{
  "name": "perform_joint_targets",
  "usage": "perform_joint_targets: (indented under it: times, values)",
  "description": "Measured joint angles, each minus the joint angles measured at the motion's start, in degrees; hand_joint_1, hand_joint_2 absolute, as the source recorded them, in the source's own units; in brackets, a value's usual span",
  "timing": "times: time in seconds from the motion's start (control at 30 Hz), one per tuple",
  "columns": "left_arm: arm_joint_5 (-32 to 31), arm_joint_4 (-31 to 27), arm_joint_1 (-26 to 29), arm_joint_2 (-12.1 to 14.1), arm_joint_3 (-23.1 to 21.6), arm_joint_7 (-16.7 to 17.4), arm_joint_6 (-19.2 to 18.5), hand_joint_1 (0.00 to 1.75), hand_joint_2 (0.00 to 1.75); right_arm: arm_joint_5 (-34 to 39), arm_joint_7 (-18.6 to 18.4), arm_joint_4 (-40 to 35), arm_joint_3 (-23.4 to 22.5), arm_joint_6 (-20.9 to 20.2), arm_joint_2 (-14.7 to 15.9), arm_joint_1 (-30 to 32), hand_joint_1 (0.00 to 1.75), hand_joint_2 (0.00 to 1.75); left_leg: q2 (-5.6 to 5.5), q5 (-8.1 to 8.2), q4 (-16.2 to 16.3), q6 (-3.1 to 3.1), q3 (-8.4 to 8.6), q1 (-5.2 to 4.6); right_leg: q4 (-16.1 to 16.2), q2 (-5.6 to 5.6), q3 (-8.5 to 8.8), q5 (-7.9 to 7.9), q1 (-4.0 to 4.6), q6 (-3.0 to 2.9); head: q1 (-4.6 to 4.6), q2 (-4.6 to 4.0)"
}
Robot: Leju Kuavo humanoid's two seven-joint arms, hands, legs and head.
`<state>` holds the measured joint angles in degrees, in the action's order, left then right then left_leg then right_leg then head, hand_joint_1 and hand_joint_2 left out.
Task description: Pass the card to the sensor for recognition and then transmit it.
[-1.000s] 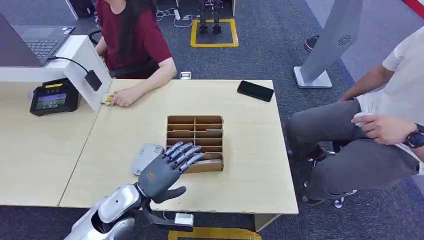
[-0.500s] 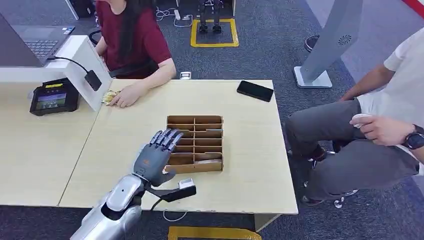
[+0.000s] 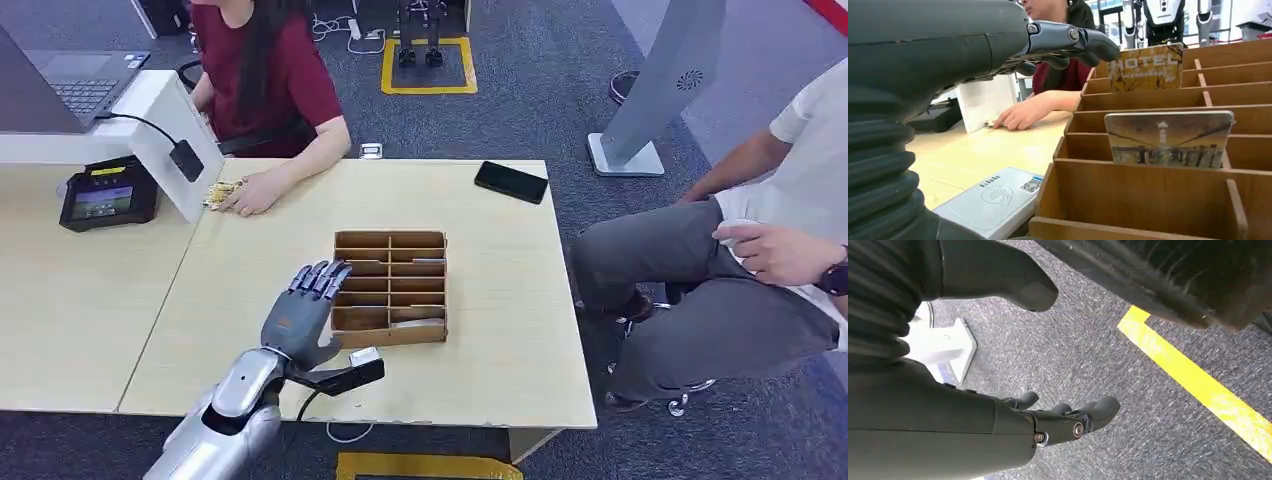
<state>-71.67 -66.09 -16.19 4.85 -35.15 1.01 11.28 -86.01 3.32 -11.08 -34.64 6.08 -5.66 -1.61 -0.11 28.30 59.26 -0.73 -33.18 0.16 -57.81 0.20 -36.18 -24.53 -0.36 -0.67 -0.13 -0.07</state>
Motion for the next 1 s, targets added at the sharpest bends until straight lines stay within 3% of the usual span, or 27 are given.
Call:
perform_joint_targets:
  times: [0.47,0.77,1.0]
  values:
    - [0.13,1.09,0.04,-0.46,1.57,-0.53,0.02,0.0,1.75,-0.22,0.02,0.0,0.0,0.07,-0.02,-0.01,0.0,1.75,0.0,-0.01,0.0,0.0,0.01,0.01,-0.01,0.0,0.0,0.0,0.01,0.0,0.02,0.0]
    - [4.42,-0.88,0.45,-0.57,1.53,-5.36,-2.45,0.0,1.75,-0.5,0.31,0.0,-0.55,0.11,-0.02,0.0,0.0,1.75,0.0,0.0,0.0,0.0,0.01,0.0,0.0,0.0,0.0,0.0,0.0,0.0,0.02,0.0]
    - [4.63,-3.39,0.74,-0.52,0.2,-6.23,-3.61,0.0,1.75,-0.76,0.26,0.0,-0.87,0.55,-0.09,-0.03,0.0,1.75,0.0,0.0,0.0,0.0,0.01,0.01,0.0,0.01,0.0,0.0,0.0,0.0,0.02,0.0]
